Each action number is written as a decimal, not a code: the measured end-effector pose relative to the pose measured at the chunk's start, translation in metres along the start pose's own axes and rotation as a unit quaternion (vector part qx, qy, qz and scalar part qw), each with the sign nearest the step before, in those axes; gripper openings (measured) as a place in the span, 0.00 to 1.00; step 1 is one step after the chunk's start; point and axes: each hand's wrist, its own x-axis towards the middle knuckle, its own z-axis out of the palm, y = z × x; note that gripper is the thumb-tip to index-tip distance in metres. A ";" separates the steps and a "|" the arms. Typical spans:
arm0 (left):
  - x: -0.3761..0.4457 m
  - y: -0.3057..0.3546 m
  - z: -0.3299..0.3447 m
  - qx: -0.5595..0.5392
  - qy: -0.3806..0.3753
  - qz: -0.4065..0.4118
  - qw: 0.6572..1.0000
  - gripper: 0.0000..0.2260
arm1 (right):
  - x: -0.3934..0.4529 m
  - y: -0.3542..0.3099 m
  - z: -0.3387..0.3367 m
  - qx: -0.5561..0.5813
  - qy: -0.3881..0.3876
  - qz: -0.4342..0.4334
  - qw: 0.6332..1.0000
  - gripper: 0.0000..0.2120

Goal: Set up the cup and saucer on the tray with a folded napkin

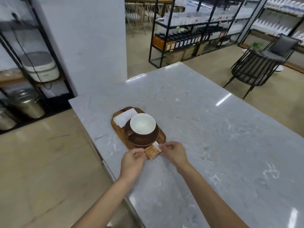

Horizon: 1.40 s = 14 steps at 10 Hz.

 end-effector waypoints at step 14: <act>-0.008 -0.026 -0.006 0.378 0.114 0.339 0.854 0.15 | -0.013 0.026 -0.007 -0.053 -0.007 -0.279 0.959 0.12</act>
